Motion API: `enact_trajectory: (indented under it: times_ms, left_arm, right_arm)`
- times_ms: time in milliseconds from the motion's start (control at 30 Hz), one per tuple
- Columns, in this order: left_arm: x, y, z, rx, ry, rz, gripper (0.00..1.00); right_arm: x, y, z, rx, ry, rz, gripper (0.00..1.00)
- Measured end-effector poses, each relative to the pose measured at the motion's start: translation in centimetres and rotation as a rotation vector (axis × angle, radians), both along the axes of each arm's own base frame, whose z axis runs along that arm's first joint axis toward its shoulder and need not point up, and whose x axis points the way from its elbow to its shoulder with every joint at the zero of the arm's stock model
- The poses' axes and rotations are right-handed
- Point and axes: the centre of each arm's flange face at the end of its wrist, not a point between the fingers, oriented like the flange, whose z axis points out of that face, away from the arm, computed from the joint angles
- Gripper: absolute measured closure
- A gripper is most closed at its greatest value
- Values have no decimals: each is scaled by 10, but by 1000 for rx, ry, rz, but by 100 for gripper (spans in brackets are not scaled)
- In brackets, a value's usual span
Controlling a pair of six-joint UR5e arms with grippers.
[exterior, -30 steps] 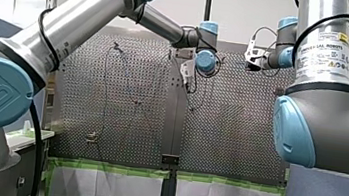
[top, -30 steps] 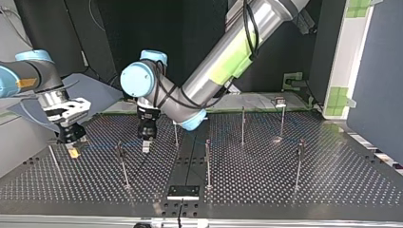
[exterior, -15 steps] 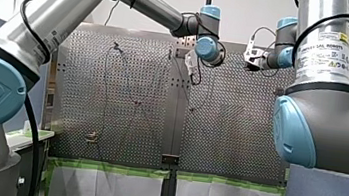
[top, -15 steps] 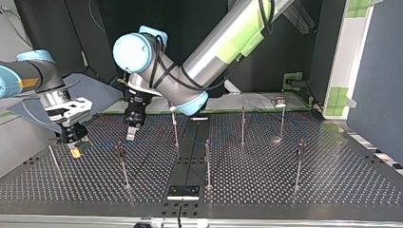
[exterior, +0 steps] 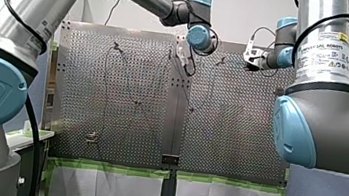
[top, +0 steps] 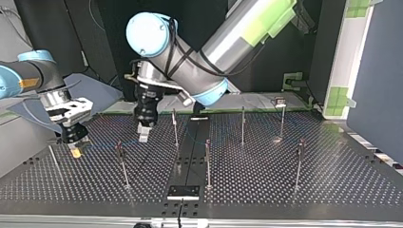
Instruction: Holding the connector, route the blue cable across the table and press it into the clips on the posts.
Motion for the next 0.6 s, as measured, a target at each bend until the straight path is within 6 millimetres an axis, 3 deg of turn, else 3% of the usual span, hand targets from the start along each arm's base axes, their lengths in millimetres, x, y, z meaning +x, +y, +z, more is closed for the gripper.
enact_trajectory:
  times_ms: [600]
  left_arm:
    - [-39, 44, 34, -108, -80, 82, 0]
  right_arm:
    - [2, 1, -1, 2, -1, 3, 100]
